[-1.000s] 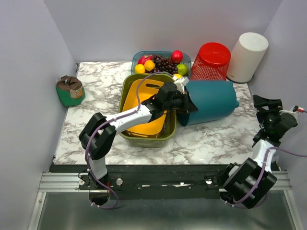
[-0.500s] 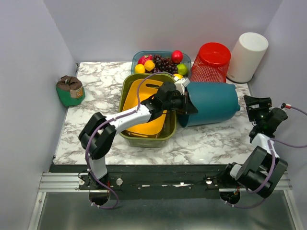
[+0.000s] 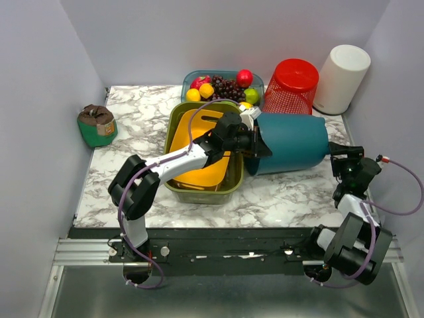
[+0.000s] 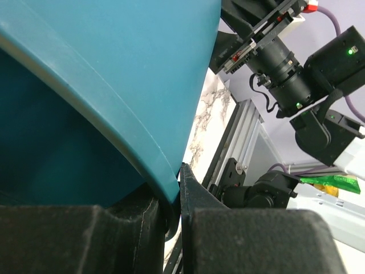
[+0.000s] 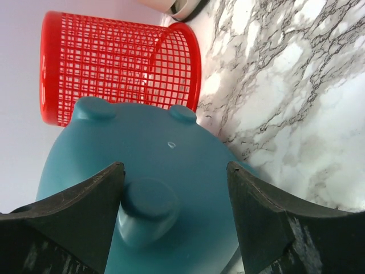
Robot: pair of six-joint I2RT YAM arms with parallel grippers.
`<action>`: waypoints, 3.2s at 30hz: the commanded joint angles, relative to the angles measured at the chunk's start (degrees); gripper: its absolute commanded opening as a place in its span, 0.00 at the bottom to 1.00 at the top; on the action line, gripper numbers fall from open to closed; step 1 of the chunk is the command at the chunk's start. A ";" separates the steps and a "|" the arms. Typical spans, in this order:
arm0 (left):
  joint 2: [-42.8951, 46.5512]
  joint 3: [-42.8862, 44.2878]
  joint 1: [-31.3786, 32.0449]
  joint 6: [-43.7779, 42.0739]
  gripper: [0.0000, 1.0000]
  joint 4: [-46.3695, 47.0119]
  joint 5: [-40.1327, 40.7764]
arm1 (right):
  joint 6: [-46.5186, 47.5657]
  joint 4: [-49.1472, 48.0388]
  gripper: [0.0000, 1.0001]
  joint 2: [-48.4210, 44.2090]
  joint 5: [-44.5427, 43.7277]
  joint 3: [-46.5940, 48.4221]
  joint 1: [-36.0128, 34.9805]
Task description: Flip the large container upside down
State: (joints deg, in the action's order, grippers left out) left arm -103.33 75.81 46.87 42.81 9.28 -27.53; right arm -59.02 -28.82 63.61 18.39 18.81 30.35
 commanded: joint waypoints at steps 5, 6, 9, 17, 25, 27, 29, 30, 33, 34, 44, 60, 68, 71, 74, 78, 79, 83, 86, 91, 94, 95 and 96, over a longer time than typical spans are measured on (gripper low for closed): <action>-0.29 -0.31 0.15 0.79 0.13 -1.19 -1.74 | -4.69 -7.38 0.75 3.35 1.28 -0.79 -0.99; -0.29 -0.14 0.15 0.53 0.13 -1.54 -1.48 | -5.22 -8.26 0.72 4.84 1.64 -0.53 -0.99; -0.47 0.12 0.15 0.26 0.13 -2.16 -1.39 | -5.75 -9.33 0.66 5.12 1.04 -0.62 -1.69; -1.08 1.00 0.68 0.35 0.11 -2.60 -1.21 | -5.66 -5.99 0.55 2.39 1.03 -0.44 -2.84; -3.19 4.52 2.34 -0.36 0.10 -5.76 -0.51 | -7.24 -3.88 0.54 -3.05 1.73 -0.80 -3.72; -3.81 5.57 2.87 -0.44 0.10 -6.37 0.10 | -7.42 -2.92 0.54 -4.46 3.04 0.00 -3.72; -4.16 6.01 3.05 -0.79 0.10 -7.69 0.37 | -7.60 -0.73 0.54 -4.99 3.75 1.84 -3.81; -4.16 6.10 3.22 -0.88 0.13 -7.96 1.07 | -7.34 -0.02 0.54 -4.99 5.06 2.19 -3.81; -4.16 6.45 3.49 -1.23 0.15 -9.19 1.34 | -6.63 0.34 0.55 -4.29 7.78 3.34 -3.89; -4.25 6.98 3.58 -1.32 0.15 -9.19 1.25 | -6.46 0.08 0.55 -4.46 8.23 3.34 -3.89; -7.33 11.30 6.13 -2.11 0.22 -14.03 1.68 | 3.61 6.13 0.62 -7.10 10.08 7.11 -3.89; -5.04 7.07 3.84 -5.45 0.25 -17.63 2.83 | 19.73 12.45 0.90 -0.07 9.56 15.55 -2.93; -5.13 3.65 3.75 -8.09 0.26 -18.33 0.90 | 24.48 9.48 0.88 9.06 24.04 20.30 -2.93; -6.00 3.55 3.75 -8.97 0.28 -18.68 0.11 | 27.11 9.48 0.88 10.92 28.54 21.09 -2.93; -7.23 4.78 3.75 -10.28 0.38 -18.86 -1.65 | 27.99 8.43 0.88 10.13 30.90 20.39 -2.93; -9.43 8.29 3.75 -12.39 0.43 -21.84 -2.62 | 29.23 8.69 0.86 10.65 36.53 20.31 -3.01; -9.70 9.61 3.75 -12.83 0.44 -23.06 -2.53 | 28.88 8.08 0.86 10.48 38.11 20.04 -3.01; -9.79 11.20 3.75 -13.80 0.51 -24.48 -1.39 | 27.91 6.93 0.84 8.47 40.93 19.07 -3.01; -9.17 11.38 3.66 -13.54 0.56 -24.31 -0.51 | 25.29 3.87 0.83 6.18 44.09 17.93 -3.10; -9.35 12.16 3.58 -13.10 0.60 -24.65 0.37 | 24.22 4.03 0.83 1.34 46.20 18.37 -4.06; -8.82 11.47 3.58 -12.75 0.64 -24.92 2.55 | 24.31 4.82 0.83 -0.06 46.39 18.81 -4.51; -8.04 11.03 3.49 -12.49 0.64 -24.66 3.00 | 24.13 5.00 0.83 -0.24 46.47 18.98 -4.77; -7.59 10.68 3.40 -12.40 0.65 -24.22 3.44 | 24.05 5.35 0.83 -0.59 46.47 18.99 -4.86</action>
State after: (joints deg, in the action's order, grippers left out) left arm -110.45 87.72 49.15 30.63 -12.36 -25.96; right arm -32.29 -23.57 64.73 55.55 36.95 27.22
